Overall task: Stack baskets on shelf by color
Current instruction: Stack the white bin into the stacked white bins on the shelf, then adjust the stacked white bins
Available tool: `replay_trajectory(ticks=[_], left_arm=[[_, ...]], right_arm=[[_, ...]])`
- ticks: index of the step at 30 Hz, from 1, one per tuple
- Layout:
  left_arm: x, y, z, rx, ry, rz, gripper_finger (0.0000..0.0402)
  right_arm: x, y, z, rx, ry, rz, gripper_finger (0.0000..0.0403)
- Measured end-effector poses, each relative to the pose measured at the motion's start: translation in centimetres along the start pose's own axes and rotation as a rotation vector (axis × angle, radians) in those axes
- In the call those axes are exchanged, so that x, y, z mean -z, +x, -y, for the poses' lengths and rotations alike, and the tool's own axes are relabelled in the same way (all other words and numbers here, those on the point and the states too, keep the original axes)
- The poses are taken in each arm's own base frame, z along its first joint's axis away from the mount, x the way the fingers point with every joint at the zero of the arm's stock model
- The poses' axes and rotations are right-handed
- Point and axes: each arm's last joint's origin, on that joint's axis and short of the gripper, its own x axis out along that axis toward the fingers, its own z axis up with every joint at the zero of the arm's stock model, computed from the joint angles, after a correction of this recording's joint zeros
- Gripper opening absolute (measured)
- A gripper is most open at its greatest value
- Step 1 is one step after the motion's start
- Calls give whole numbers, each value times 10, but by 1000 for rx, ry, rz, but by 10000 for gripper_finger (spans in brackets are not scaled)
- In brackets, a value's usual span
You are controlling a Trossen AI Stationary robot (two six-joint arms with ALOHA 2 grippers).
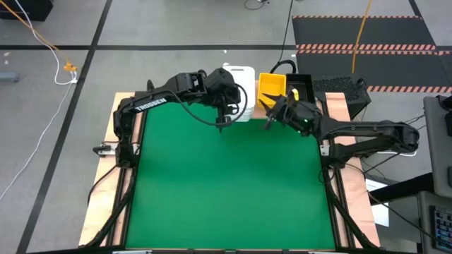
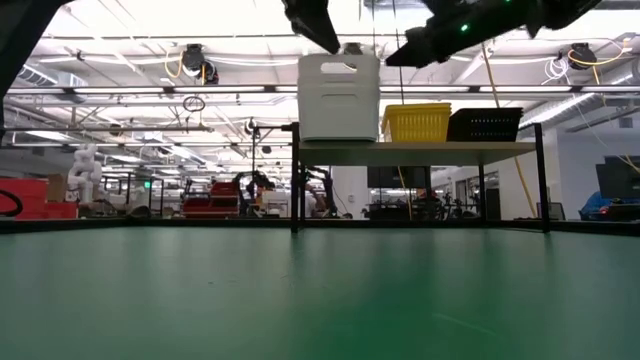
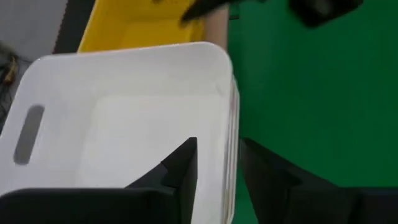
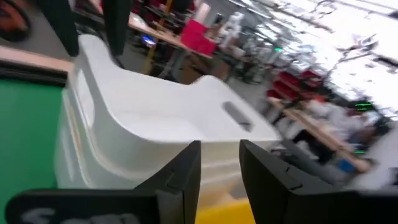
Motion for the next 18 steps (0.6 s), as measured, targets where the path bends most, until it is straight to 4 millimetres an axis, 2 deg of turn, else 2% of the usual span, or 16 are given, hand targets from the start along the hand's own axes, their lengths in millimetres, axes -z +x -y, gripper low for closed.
replay_trajectory(ticks=[3, 7, 10, 12, 15, 18], left_arm=[[2, -3, 1, -23, -45, -23, 130], [0, -24, 5, -110, -7, -11, 131], [-1, -45, 8, -160, -8, 30, 131], [-2, -56, 13, -153, -20, 58, 131], [-1, -56, 27, -104, -25, 95, 131], [6, -37, 49, -66, -25, 120, 131]], right_arm=[[-10, -19, 3, 33, -38, 5, 99], [-20, -41, 9, 2, 14, 50, 87], [-21, -47, 10, -24, 46, 56, 80], [-21, -47, 7, -100, 61, 76, 75], [-21, -44, -3, -279, 81, 128, 69], [-20, -43, -9, -366, 96, 142, 62]])
